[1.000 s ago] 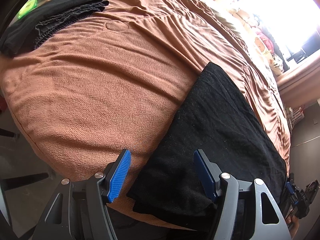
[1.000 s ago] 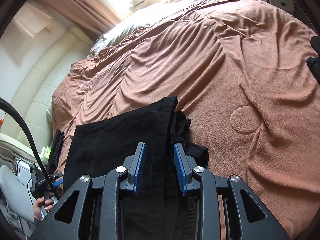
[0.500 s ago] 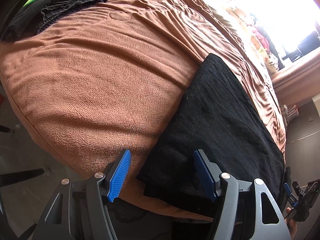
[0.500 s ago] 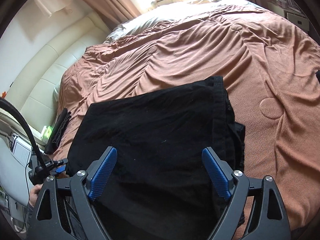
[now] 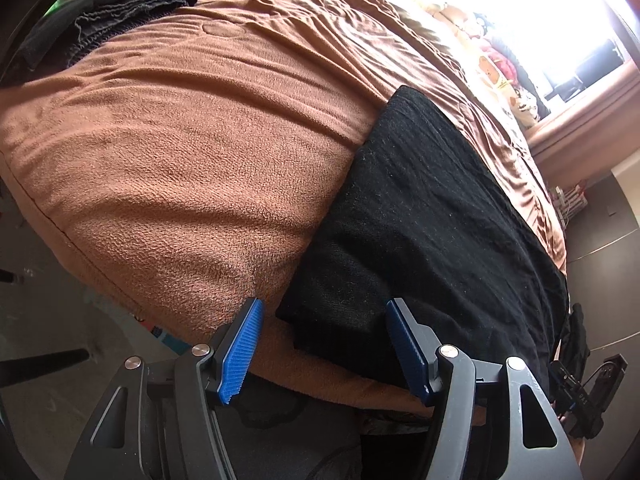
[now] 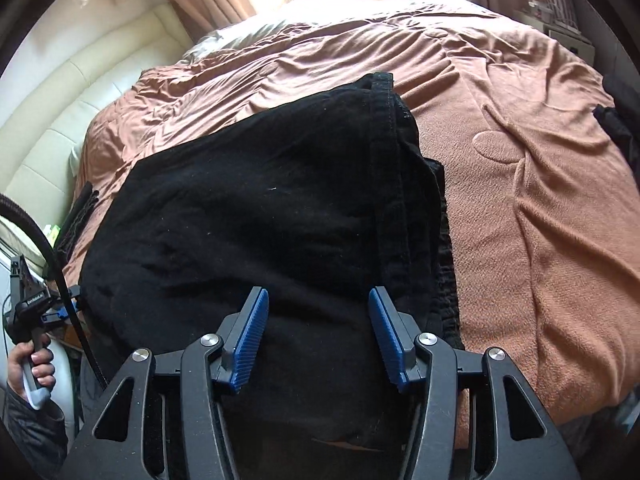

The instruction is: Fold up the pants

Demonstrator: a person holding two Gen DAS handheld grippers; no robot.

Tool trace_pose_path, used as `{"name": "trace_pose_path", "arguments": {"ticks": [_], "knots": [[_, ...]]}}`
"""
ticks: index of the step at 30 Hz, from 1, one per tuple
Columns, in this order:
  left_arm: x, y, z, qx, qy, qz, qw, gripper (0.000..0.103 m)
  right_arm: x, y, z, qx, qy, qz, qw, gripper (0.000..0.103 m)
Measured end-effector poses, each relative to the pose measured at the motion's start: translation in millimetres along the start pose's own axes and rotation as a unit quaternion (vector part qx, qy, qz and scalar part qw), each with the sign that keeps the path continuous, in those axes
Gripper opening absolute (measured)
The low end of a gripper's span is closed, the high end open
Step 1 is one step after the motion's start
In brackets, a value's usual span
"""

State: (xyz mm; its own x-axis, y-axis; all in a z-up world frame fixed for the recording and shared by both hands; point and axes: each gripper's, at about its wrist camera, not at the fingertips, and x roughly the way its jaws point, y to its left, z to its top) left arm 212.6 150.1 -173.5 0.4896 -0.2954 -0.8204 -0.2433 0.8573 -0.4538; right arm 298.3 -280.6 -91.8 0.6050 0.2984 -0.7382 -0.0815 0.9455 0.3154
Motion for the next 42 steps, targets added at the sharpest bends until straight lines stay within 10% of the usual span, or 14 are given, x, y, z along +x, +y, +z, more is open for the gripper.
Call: {"name": "trace_pose_path", "arguments": {"ticks": [16,42], "knots": [[0.3,18.6,11.0,-0.023,-0.015,-0.058,0.9979,0.065,9.4,136.3,12.3,-0.088,0.006,0.035,0.996,0.05],[11.7,21.4,23.5,-0.035,-0.014,-0.076,0.9964,0.063,111.6,230.7,15.0,-0.183,0.035,-0.02,0.982,0.041]]}}
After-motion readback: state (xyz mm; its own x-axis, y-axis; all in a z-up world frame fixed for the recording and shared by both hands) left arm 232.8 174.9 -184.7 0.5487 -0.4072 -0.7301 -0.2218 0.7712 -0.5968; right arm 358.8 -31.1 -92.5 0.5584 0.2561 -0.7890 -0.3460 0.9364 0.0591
